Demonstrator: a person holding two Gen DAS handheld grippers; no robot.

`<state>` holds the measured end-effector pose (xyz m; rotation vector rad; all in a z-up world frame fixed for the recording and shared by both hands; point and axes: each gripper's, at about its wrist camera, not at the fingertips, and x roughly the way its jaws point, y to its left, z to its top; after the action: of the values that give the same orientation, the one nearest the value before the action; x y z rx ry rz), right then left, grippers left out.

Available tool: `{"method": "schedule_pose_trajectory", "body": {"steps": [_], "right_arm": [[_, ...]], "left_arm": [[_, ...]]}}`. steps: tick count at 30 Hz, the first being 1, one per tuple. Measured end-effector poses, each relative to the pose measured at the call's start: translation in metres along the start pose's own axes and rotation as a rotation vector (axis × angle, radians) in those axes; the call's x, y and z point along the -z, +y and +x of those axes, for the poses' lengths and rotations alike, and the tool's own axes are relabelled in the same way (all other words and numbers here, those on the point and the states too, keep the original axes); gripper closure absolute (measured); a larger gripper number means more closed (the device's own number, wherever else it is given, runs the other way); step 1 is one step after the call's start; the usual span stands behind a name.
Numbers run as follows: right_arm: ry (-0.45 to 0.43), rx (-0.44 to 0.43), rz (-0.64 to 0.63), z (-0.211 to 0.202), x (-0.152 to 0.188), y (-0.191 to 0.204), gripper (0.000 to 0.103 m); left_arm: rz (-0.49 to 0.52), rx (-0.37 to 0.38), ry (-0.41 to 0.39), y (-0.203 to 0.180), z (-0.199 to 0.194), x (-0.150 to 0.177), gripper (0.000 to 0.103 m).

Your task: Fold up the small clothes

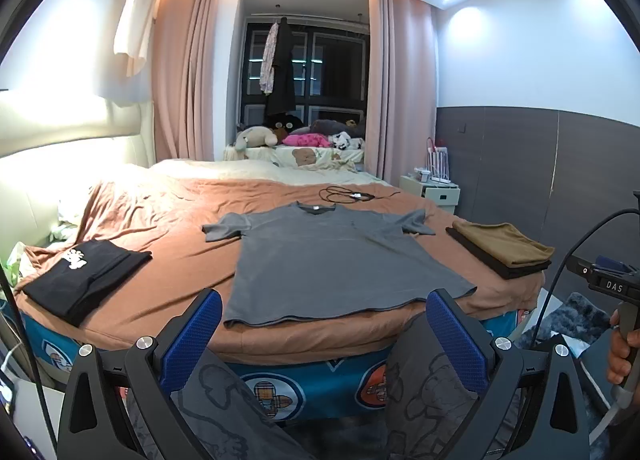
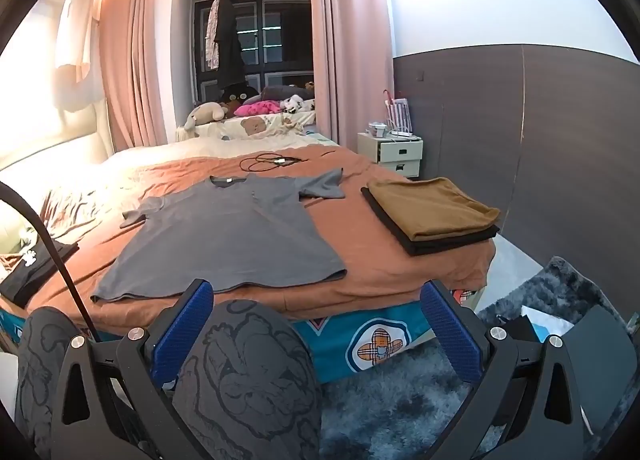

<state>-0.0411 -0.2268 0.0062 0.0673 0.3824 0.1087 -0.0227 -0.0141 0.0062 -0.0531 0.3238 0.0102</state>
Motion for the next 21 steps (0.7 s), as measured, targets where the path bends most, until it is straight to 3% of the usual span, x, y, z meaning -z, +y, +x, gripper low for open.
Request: {"method": "schedule_pose_trajectory", "body": {"steps": [21], "right_arm": [[-0.009,-0.004,-0.008,-0.0022,-0.0022,-0.0007,0.0]], "left_arm": [[-0.028,-0.005,-0.006,0.0007,-0.0037,-0.0006,0.0]]}}
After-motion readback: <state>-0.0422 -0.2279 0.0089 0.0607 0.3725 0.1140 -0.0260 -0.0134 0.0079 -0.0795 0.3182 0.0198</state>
